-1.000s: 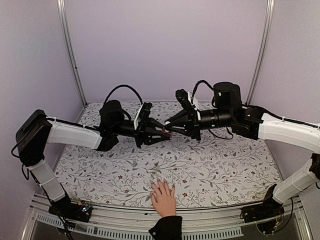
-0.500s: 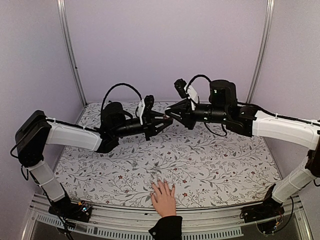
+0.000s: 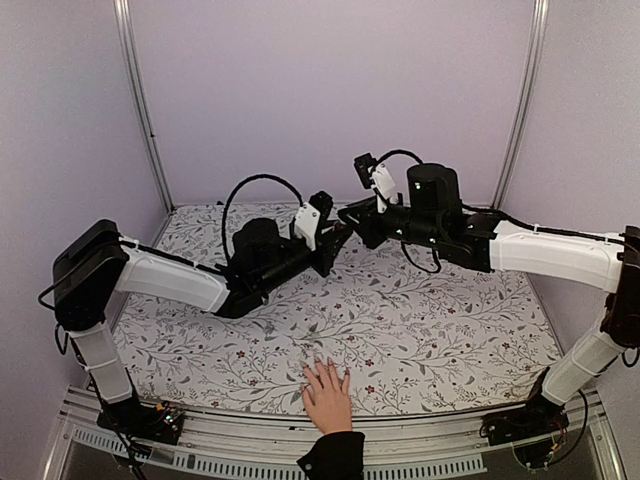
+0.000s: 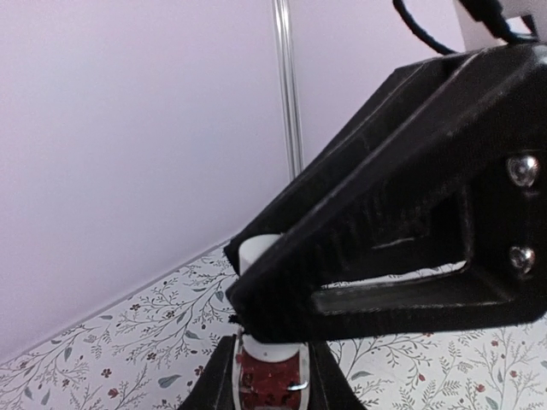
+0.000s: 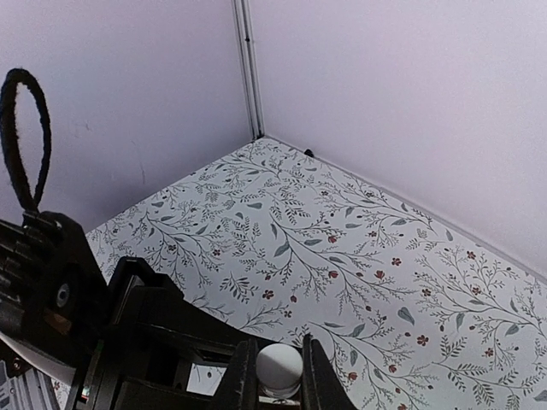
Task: Paint the nails
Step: Screw the nail polish bottle.
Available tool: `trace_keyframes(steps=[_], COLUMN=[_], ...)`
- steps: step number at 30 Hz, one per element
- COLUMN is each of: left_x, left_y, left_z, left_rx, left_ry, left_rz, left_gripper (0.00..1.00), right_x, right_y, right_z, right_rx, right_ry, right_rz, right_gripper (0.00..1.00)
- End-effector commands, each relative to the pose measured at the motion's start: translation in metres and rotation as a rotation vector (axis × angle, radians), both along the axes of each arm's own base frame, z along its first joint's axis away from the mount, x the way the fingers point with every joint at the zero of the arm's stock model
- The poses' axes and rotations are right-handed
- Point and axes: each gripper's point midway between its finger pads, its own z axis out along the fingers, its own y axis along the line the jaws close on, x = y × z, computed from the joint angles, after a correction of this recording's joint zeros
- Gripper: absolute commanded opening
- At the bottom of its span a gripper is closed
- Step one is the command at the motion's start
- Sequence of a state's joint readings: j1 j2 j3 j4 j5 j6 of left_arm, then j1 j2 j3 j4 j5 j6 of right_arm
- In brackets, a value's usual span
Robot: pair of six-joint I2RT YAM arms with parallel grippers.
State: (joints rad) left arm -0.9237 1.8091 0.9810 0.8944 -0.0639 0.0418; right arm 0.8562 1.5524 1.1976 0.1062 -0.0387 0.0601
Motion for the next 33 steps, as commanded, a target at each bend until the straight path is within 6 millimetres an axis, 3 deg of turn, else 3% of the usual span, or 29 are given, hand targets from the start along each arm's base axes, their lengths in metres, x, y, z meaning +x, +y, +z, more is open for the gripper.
trace_keyframes(steps=[1,3,8,15,23,33], left_x=[-0.017,-0.024,-0.045,-0.080,-0.119,-0.144], left_y=[-0.014,-0.008,-0.002,0.002,0.006,0.008], left_z=[0.027,0.032,0.031,0.028,0.024,0.027], left_rx=[0.009,0.005,0.015,0.017,0.041,0.014], left_ry=[-0.113,-0.132,-0.124,-0.058,-0.037,-0.018], left_rz=[-0.020,-0.053,-0.240,-0.545,-0.822,-1.006], left_gripper=[0.00,0.00,0.00,0.00,0.00,0.00], right_x=[-0.022,-0.025,-0.032,-0.063,-0.102,-0.141], right_y=[0.020,0.015,-0.001,-0.009,-0.010,0.000], right_z=[-0.008,-0.004,0.008,0.028,0.040,0.037], right_rx=[0.025,0.021,0.022,0.028,0.036,0.042], right_ry=[0.057,0.038,-0.014,-0.103,-0.165,-0.157], right_rz=[0.062,0.064,0.077,0.225,0.434,0.695], right_gripper=[0.00,0.05,0.35,0.56,0.55,0.41])
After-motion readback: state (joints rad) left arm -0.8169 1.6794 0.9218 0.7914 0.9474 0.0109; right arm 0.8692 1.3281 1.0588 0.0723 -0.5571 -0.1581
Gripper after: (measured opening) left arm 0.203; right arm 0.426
